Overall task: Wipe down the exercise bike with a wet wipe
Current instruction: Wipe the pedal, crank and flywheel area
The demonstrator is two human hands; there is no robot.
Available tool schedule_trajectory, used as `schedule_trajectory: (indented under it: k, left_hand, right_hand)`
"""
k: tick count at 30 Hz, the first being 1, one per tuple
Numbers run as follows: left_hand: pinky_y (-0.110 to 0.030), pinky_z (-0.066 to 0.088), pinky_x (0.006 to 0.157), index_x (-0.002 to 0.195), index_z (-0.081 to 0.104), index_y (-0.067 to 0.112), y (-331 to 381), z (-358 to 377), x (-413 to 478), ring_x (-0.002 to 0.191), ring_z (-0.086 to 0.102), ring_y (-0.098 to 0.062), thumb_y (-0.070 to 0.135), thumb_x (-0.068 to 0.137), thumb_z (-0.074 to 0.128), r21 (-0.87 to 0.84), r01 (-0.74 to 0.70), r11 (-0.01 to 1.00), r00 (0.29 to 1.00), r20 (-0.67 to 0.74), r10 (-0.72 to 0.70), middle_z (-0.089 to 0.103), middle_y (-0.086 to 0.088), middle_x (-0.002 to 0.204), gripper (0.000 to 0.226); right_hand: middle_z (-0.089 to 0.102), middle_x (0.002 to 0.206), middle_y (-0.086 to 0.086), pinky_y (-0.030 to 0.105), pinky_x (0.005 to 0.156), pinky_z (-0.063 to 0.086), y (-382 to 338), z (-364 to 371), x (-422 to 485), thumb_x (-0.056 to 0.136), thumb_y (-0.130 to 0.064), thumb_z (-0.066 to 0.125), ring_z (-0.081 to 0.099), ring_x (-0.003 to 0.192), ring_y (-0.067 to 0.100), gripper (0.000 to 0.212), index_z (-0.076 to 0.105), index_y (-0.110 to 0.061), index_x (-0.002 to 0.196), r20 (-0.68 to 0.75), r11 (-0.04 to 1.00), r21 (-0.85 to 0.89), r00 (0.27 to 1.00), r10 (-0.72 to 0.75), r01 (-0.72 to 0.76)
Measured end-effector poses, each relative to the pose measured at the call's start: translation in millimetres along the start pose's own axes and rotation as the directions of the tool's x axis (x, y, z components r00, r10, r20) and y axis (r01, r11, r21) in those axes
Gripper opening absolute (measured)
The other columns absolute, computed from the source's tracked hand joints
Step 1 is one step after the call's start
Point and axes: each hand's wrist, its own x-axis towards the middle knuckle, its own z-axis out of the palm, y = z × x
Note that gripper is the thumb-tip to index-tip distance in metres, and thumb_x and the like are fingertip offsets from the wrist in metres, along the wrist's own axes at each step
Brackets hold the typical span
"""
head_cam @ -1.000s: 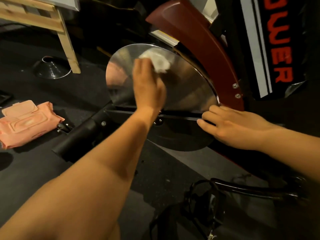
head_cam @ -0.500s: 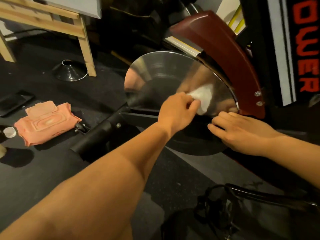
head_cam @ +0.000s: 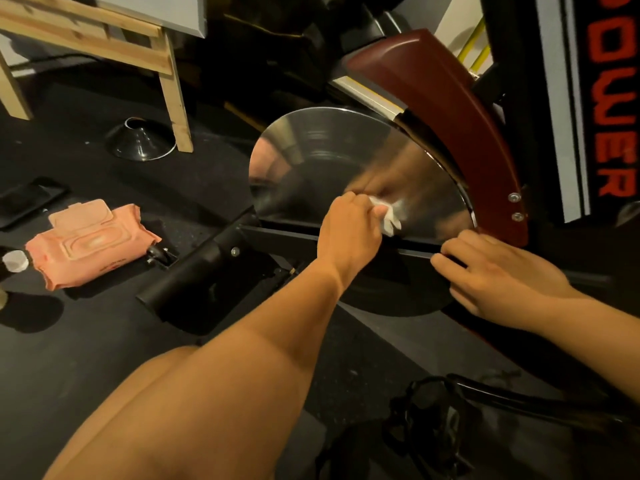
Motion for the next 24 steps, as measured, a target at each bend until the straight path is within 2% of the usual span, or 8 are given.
schedule_trajectory:
  k: [3, 6, 9, 13, 16, 19, 21, 24]
  left_hand:
    - [-0.036, 0.039, 0.082, 0.088, 0.054, 0.009, 13, -18, 30, 0.090, 0.049, -0.025, 0.019, 0.097, 0.048, -0.109, 0.035, 0.993, 0.958, -0.279, -0.064, 0.051, -0.010, 0.094, 0.014]
    - [-0.036, 0.036, 0.081, 0.091, 0.056, 0.002, 19, -36, 63, 0.091, 0.051, -0.032, 0.019, 0.092, 0.050, -0.089, -0.013, 0.996, 0.886, -0.463, -0.030, 0.056, -0.017, 0.097, 0.018]
    - [-0.025, 0.030, 0.073, 0.085, 0.056, 0.008, 22, -23, 38, 0.085, 0.050, -0.027, 0.013, 0.090, 0.054, 0.009, -0.096, 0.995, 0.927, -0.363, 0.093, 0.057, -0.012, 0.092, 0.007]
    - [-0.026, 0.039, 0.067, 0.077, 0.064, 0.019, 25, 18, -20, 0.078, 0.055, -0.023, 0.006, 0.084, 0.065, 0.159, -0.378, 0.912, 0.925, 0.022, 0.380, 0.061, -0.002, 0.083, 0.015]
    - [-0.033, 0.045, 0.065, 0.093, 0.068, 0.015, 25, 31, -34, 0.089, 0.053, -0.023, 0.006, 0.086, 0.062, 0.155, -0.361, 0.919, 0.927, 0.164, 0.337, 0.060, -0.004, 0.092, 0.013]
    - [-0.035, 0.044, 0.072, 0.107, 0.062, 0.007, 16, 29, -44, 0.093, 0.047, -0.027, -0.005, 0.077, 0.056, 0.082, -0.415, 0.906, 0.899, 0.189, 0.394, 0.055, -0.009, 0.102, 0.033]
    - [-0.041, 0.043, 0.089, 0.118, 0.052, 0.004, 12, 22, -47, 0.103, 0.046, -0.031, 0.001, 0.077, 0.051, 0.149, -0.470, 0.870, 0.882, 0.115, 0.457, 0.048, -0.014, 0.115, 0.041]
    - [-0.054, 0.033, 0.112, 0.139, 0.033, -0.001, 9, 14, -35, 0.129, 0.030, -0.039, 0.013, 0.083, 0.045, 0.357, -0.490, 0.795, 0.856, 0.025, 0.516, 0.025, -0.014, 0.140, 0.059]
  right_hand:
    - [0.057, 0.097, 0.011, 0.036, 0.072, 0.047, -1, 2, 0, 0.074, -0.019, 0.072, 0.053, 0.085, 0.026, 0.034, 0.062, -0.008, 0.104, 0.000, 1.000, -0.002, 1.000, 0.025, -0.025]
    - [0.057, 0.097, 0.008, 0.033, 0.074, 0.044, -2, 2, 2, 0.077, -0.021, 0.069, 0.052, 0.086, 0.024, 0.030, 0.062, -0.010, 0.104, 0.003, 0.999, -0.016, 1.000, 0.030, -0.030]
    - [0.057, 0.097, 0.008, 0.033, 0.074, 0.045, -2, 0, 1, 0.077, -0.021, 0.069, 0.053, 0.087, 0.023, 0.029, 0.062, -0.010, 0.104, 0.007, 0.999, -0.029, 1.000, 0.030, -0.030]
    - [0.058, 0.098, 0.009, 0.035, 0.073, 0.047, -3, -3, 2, 0.075, -0.020, 0.072, 0.053, 0.088, 0.026, 0.035, 0.063, -0.009, 0.107, 0.038, 0.998, -0.027, 0.998, 0.049, -0.048]
    - [0.057, 0.099, 0.009, 0.036, 0.074, 0.048, -4, -4, 2, 0.075, -0.019, 0.071, 0.053, 0.089, 0.026, 0.037, 0.061, -0.009, 0.109, 0.065, 0.999, -0.009, 0.997, 0.052, -0.051]
    - [0.057, 0.105, 0.011, 0.038, 0.078, 0.048, -4, -5, -1, 0.077, -0.017, 0.069, 0.054, 0.093, 0.028, 0.037, 0.059, -0.007, 0.111, 0.066, 0.999, -0.038, 0.998, 0.025, -0.022]
    - [0.056, 0.121, 0.020, 0.045, 0.091, 0.045, -4, -4, -3, 0.079, -0.018, 0.063, 0.054, 0.110, 0.036, 0.046, 0.058, -0.002, 0.122, 0.052, 0.989, -0.139, 0.997, -0.051, 0.058]
    - [0.031, 0.150, 0.030, 0.055, 0.116, 0.018, -4, -3, -3, 0.087, -0.029, 0.049, 0.026, 0.141, 0.045, 0.065, 0.039, 0.003, 0.142, 0.113, 0.941, -0.315, 0.989, -0.091, 0.122]
